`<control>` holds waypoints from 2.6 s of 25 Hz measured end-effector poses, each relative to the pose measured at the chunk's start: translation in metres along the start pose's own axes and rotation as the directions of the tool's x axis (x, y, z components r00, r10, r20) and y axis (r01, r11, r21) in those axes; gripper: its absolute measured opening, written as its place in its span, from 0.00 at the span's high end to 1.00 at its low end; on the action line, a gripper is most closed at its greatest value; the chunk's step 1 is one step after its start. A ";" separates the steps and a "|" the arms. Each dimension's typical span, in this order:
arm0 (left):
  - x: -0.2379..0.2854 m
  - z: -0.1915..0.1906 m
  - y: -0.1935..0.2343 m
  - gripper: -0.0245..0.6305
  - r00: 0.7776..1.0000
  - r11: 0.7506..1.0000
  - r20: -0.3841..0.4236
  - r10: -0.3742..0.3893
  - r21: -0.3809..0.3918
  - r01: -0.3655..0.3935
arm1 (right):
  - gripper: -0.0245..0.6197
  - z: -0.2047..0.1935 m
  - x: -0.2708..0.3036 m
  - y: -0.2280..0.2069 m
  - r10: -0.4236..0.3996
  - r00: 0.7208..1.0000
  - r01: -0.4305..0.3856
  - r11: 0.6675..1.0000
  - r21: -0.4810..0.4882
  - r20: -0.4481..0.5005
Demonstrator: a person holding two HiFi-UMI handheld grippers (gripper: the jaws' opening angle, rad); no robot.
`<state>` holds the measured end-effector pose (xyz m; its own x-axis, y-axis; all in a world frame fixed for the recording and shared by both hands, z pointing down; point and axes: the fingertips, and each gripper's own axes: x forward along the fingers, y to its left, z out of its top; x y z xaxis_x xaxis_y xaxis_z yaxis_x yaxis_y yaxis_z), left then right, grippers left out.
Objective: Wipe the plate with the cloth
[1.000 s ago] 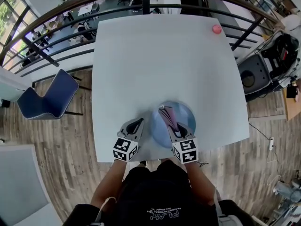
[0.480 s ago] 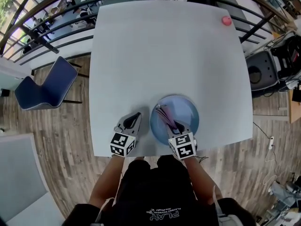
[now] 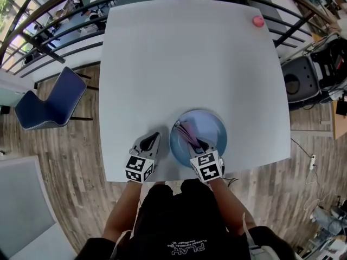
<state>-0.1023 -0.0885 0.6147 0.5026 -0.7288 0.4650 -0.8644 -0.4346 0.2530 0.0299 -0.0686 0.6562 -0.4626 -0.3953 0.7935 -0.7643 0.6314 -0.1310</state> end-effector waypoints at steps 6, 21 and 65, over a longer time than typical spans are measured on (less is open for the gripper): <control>-0.004 -0.006 0.001 0.94 1.000 0.999 -0.004 -0.006 -0.047 0.006 | 0.79 -0.001 0.002 -0.010 -0.022 1.000 0.022 1.000 0.005 0.001; -0.007 0.005 0.002 0.94 1.000 0.999 0.009 -0.009 -0.037 0.009 | 0.79 0.001 -0.004 -0.042 -0.114 0.993 0.114 0.992 0.059 0.005; -0.024 0.008 -0.007 0.94 0.998 0.997 0.026 -0.063 -0.049 0.064 | 0.79 -0.001 -0.006 0.020 -0.083 0.996 0.081 0.995 0.055 0.036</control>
<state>-0.1082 -0.0722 0.5952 0.5565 -0.7134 0.4260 -0.8300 -0.4542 0.3236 0.0175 -0.0527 0.6487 -0.4140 -0.4702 0.7794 -0.8226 0.5598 -0.0992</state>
